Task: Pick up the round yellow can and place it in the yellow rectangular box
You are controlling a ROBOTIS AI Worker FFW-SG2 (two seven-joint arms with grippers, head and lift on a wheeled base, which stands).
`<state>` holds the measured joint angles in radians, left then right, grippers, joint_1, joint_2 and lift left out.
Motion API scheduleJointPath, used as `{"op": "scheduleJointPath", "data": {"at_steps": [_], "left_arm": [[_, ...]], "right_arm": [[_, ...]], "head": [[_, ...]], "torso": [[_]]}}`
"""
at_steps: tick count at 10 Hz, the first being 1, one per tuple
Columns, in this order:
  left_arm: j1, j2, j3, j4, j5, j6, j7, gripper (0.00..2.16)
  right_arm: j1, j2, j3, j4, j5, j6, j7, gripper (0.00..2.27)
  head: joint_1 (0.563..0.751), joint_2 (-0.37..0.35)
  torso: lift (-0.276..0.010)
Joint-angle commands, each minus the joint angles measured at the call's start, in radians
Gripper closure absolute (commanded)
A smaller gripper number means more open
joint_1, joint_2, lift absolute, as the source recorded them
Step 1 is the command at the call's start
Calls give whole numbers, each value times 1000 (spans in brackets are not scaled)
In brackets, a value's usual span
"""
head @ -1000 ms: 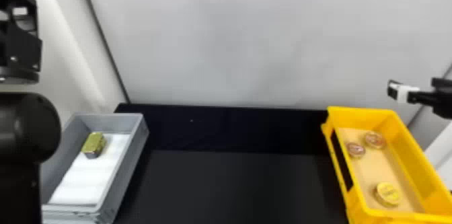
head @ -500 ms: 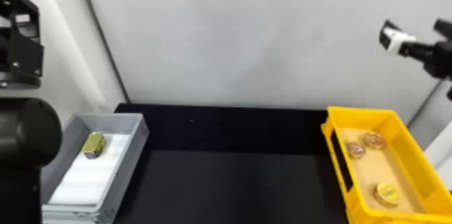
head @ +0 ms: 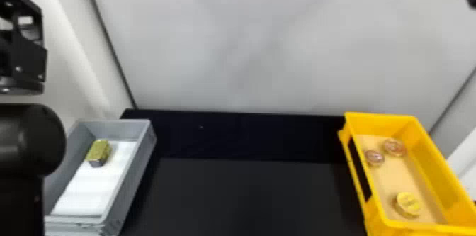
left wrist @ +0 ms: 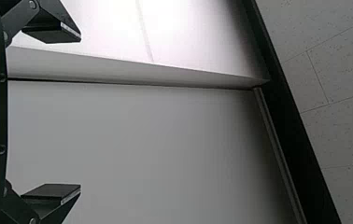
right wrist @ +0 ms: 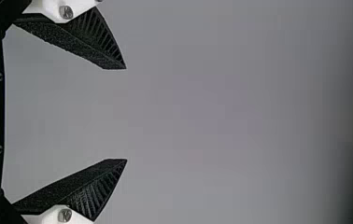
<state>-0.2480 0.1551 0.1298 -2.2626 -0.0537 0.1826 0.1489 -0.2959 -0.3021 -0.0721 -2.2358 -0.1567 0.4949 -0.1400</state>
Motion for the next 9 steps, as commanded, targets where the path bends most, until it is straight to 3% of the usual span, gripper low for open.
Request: {"op": "scheduleJointPath", "data": {"at_steps": [1,4,5,9], "left_arm": [[-2,0,-2,3,1,-3,0,140],[1,0,-2,3,1,-6,2,140],[1,0,-2,3,1,-6,2,140],[-2,0,-4,3,1,-6,0,140]], "right_arm": [[-57,6,57,19,194,-203,26,78],[-75,40,61,1,253,-277,11,226],[-85,37,63,4,250,-280,10,308],[-124,29,71,9,230,-269,20,259]], "head": [[663,54],[663,54],[663,54],[663,54]], "torso": [[-2],[-2],[-2],[-2]]}}
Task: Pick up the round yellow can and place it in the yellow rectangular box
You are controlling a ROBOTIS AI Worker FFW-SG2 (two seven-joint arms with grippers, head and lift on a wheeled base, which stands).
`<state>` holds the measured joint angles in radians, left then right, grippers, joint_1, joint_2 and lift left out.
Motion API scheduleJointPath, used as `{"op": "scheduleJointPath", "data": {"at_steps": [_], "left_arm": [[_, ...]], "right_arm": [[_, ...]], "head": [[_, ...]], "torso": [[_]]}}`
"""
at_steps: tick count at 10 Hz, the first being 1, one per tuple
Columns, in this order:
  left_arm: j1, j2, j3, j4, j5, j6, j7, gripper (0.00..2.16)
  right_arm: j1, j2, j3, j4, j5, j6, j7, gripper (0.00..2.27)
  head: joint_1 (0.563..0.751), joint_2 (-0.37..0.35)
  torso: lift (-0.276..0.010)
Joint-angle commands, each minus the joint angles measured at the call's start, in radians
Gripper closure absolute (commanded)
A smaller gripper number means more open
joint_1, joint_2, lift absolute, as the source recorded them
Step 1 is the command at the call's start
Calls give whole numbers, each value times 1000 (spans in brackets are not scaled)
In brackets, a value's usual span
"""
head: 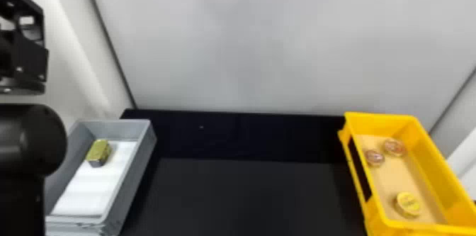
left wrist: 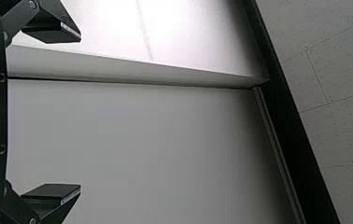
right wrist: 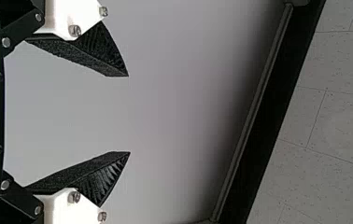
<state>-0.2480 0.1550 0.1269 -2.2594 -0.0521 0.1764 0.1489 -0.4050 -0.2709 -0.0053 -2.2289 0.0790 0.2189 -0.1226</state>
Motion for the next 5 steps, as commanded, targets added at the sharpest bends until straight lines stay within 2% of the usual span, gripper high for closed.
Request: {"op": "scheduleJointPath", "data": {"at_steps": [1,5], "left_arm": [[-1,0,-1,0,0,0,0,140],[1,0,-1,0,-2,6,-3,140]], "right_arm": [[-28,-1,8,-1,-5,22,11,295],[-48,4,14,-11,-54,68,-45,392]], "head": [[663,54],[663,54]], "torso": [[-2],[-8]]}}
